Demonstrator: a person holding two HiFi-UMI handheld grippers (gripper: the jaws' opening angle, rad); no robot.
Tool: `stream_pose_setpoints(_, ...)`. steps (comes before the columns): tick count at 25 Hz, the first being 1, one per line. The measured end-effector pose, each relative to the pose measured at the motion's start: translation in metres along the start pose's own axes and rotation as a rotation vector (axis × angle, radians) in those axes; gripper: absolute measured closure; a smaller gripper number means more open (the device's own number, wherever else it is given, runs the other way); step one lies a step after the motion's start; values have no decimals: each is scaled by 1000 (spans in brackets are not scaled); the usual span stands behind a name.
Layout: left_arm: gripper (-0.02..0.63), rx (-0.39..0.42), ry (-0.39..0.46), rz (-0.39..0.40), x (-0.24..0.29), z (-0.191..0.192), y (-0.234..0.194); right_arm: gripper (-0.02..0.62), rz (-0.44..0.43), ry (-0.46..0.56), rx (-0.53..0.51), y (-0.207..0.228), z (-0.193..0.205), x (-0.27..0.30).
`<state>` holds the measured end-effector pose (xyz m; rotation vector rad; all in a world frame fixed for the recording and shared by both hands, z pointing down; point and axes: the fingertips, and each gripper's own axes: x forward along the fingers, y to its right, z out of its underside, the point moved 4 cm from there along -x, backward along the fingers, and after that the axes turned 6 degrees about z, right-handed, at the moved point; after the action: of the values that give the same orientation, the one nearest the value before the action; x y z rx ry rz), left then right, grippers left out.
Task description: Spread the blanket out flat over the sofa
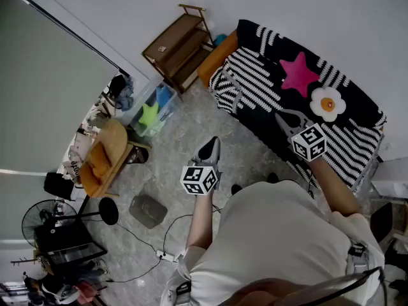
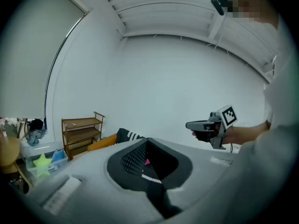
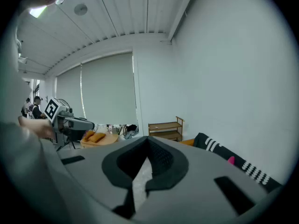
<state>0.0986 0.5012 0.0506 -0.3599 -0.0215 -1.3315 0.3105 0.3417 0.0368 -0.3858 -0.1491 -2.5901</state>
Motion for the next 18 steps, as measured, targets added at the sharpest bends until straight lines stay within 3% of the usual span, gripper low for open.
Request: stream_pose_setpoints(18,588,7,-7,-14,-4,6,-10,594,19,1,31,-9,2,9)
